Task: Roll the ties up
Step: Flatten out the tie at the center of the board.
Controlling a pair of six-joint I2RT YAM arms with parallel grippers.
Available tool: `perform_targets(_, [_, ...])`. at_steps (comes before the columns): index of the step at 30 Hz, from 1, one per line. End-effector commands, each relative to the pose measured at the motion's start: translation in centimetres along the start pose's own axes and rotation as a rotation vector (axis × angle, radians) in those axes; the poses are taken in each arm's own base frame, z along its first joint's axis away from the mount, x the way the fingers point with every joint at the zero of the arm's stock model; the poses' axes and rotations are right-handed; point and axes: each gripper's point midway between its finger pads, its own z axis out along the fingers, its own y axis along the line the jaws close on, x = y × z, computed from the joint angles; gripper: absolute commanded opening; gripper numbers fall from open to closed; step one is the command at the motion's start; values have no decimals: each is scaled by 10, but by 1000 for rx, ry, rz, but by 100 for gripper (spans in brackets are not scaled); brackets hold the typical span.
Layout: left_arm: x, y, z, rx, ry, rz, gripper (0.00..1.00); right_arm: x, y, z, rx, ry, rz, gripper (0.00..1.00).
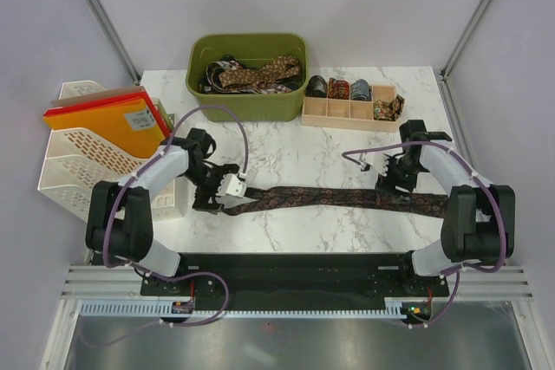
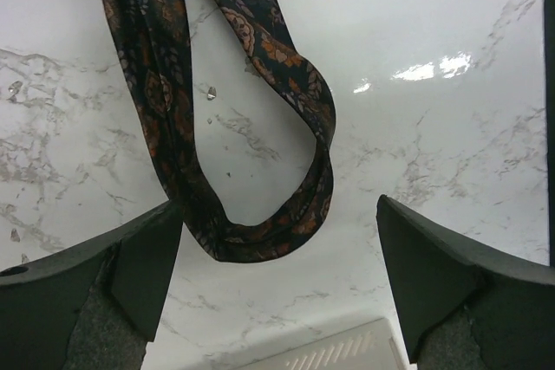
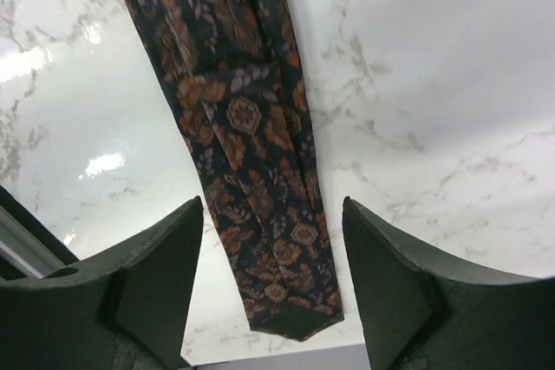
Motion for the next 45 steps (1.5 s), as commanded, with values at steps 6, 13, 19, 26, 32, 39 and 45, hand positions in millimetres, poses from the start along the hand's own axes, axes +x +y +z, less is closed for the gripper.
perform_targets(6, [18,18,20,0,98,148,100,60,-16,-31,5,59,105,68])
perform_targets(13, [18,21,28,14,80,106,97,83,-21,-22,-27,56,191,71])
perform_targets(19, [14,24,26,12,68,66,89,82,-29,-4,-19,29,235,61])
perform_targets(26, [6,27,26,7,30,-8,89,77,-27,12,-6,-3,258,55])
perform_targets(32, [5,24,30,29,13,-73,88,74,-26,12,13,-20,254,31])
perform_targets(39, [7,27,29,33,25,-160,84,73,-26,-1,25,-9,226,0])
perform_targets(45, [-5,37,20,9,-17,-274,83,67,-22,-13,3,-46,222,0])
